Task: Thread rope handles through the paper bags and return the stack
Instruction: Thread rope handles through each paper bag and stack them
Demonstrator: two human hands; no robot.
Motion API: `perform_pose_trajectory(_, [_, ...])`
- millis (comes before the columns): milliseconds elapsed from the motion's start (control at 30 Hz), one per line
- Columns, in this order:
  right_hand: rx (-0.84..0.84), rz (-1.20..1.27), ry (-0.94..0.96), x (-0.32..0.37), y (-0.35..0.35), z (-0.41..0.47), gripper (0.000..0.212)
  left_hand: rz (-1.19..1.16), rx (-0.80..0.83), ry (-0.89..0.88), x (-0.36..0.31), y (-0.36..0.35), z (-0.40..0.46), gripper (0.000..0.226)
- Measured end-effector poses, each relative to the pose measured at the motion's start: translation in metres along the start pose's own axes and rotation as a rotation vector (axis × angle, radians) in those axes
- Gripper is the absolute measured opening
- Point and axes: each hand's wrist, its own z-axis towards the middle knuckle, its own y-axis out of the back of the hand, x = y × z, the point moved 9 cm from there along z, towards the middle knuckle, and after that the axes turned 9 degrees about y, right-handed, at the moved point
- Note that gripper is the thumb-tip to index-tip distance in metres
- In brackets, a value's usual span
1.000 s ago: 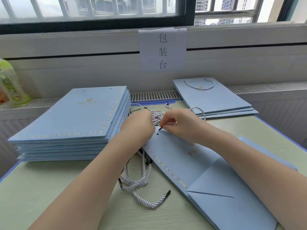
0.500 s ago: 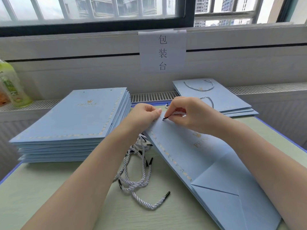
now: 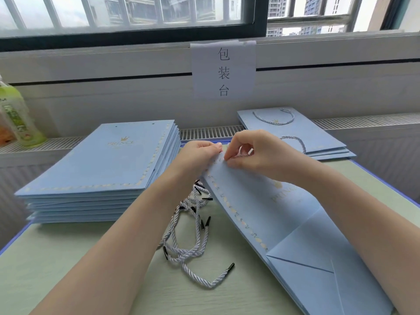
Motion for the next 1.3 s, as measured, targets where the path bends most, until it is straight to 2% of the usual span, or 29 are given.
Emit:
perform_pose_trajectory(133, [0.086,0.040,-0.113,-0.018,-0.002,-0.005,0.032,0.002,0.036,-0.002,-0.003,-0.004,-0.002,0.031])
perform_pose_trajectory(233, [0.140,0.054,-0.127,-0.021,-0.009,-0.006,0.026,0.061,0.037,0.012,-0.002,-0.007,-0.003,0.034])
perform_pose_trajectory(333, [0.107,0.086,-0.122,-0.017,-0.007,-0.005,0.024,0.183,-0.020,0.035,0.001,-0.006,-0.001,0.031])
perform_pose_trajectory(433, [0.097,0.080,-0.098,-0.012,-0.006,-0.005,0.023,0.280,-0.009,0.057,0.001,-0.005,0.000,0.026])
perform_pose_trajectory(500, [0.093,0.076,-0.072,-0.007,-0.006,-0.005,0.023,0.271,0.022,0.075,0.000,-0.005,0.000,0.020])
perform_pose_trajectory(600, [0.084,0.078,-0.032,-0.001,-0.002,-0.004,0.024,0.173,0.100,0.082,0.001,-0.006,0.000,0.028])
perform_pose_trajectory(700, [0.080,0.140,-0.016,0.002,0.001,-0.004,0.022,0.055,0.153,0.085,-0.001,-0.009,-0.004,0.021])
perform_pose_trajectory(867, [0.125,0.205,-0.017,-0.001,0.000,-0.007,0.015,-0.049,0.102,0.113,0.006,-0.006,-0.001,0.022])
perform_pose_trajectory(1167, [0.079,0.158,-0.004,-0.001,-0.001,-0.004,0.017,0.053,0.110,0.088,0.001,-0.005,-0.001,0.026])
perform_pose_trajectory(1300, [0.106,0.138,-0.007,-0.002,-0.002,-0.004,0.019,0.143,0.215,0.114,0.004,-0.008,-0.002,0.020])
